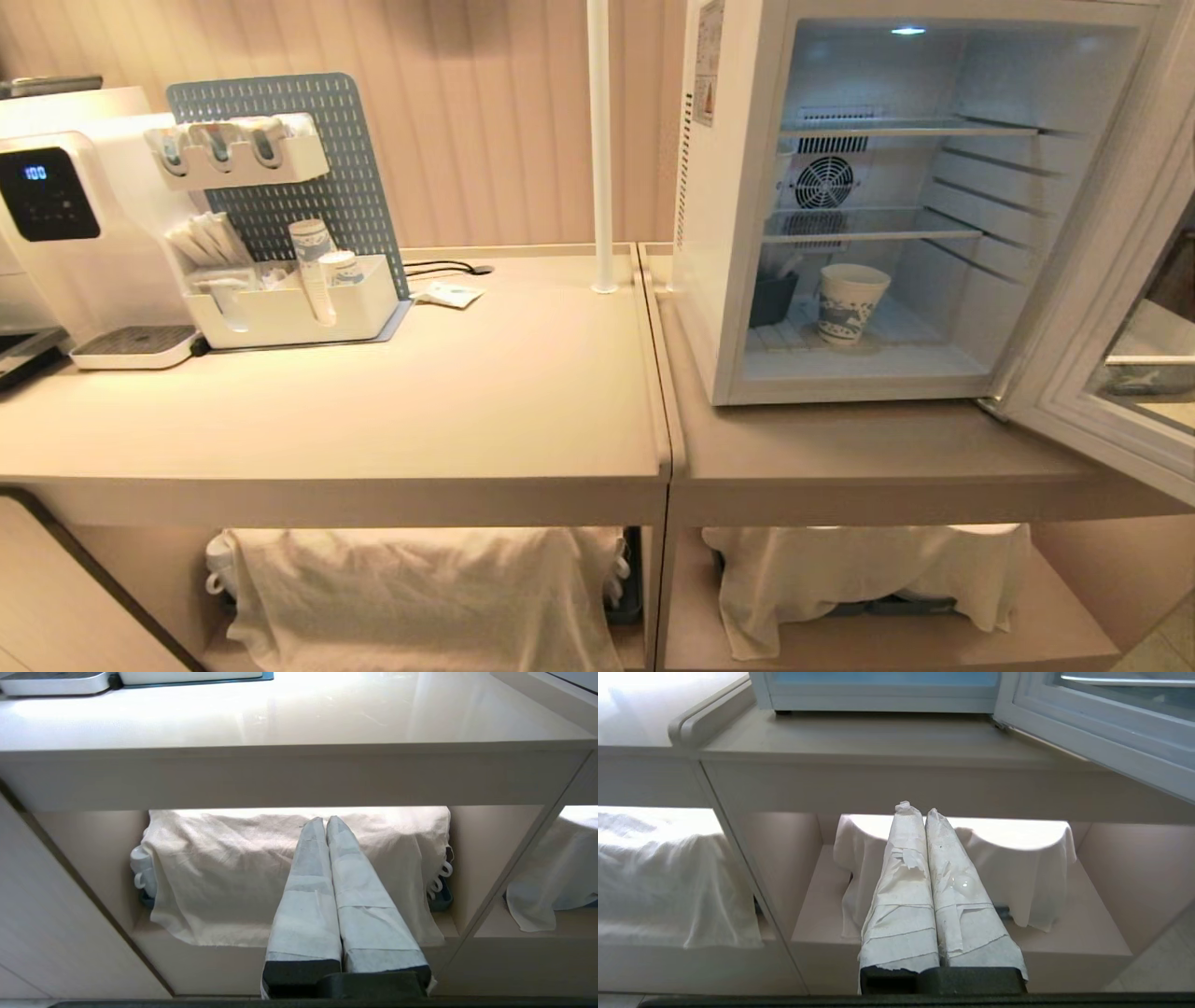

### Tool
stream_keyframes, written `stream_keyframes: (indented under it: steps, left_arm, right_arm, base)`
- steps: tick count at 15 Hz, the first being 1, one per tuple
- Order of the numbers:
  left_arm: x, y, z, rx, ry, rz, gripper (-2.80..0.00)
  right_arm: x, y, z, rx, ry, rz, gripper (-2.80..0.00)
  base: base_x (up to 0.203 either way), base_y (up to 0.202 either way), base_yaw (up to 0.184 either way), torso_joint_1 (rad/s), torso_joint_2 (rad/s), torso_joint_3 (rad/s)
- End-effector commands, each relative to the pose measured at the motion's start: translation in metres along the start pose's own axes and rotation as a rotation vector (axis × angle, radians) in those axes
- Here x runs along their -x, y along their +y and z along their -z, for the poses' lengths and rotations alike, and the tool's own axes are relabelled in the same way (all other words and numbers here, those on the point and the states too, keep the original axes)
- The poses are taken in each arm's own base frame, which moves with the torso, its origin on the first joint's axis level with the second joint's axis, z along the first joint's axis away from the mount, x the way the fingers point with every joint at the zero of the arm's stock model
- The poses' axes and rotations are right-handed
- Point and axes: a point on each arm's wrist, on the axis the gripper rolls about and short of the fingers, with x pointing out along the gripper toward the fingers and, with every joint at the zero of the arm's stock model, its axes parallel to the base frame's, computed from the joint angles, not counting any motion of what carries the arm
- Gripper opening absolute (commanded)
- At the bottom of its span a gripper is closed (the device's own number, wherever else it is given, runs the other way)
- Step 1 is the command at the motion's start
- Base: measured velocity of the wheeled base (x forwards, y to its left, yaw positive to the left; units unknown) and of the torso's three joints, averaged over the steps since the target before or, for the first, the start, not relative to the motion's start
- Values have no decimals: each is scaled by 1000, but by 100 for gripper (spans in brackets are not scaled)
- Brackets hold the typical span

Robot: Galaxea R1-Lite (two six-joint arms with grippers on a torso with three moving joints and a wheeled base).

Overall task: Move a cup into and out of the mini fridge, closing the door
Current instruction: Take the paper cup out of the freezer

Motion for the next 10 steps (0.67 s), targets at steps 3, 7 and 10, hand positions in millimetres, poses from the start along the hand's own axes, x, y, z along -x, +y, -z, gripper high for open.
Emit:
stream_keyframes:
  steps: [3,7,10]
  left_arm:
    - [0,0,0,-1,0,-1,-280]
    - [0,0,0,-8,1,1,-280]
    - [0,0,0,2,1,-1,-280]
  right_arm:
    - [0,0,0,1,0,-1,-280]
    - [0,0,0,1,0,-1,-280]
    - [0,0,0,3,-2,-1,-280]
  base:
    - [194,0,0,0,5,1]
    - [190,0,0,4,2,1]
    - [33,0,-1,1,4,1]
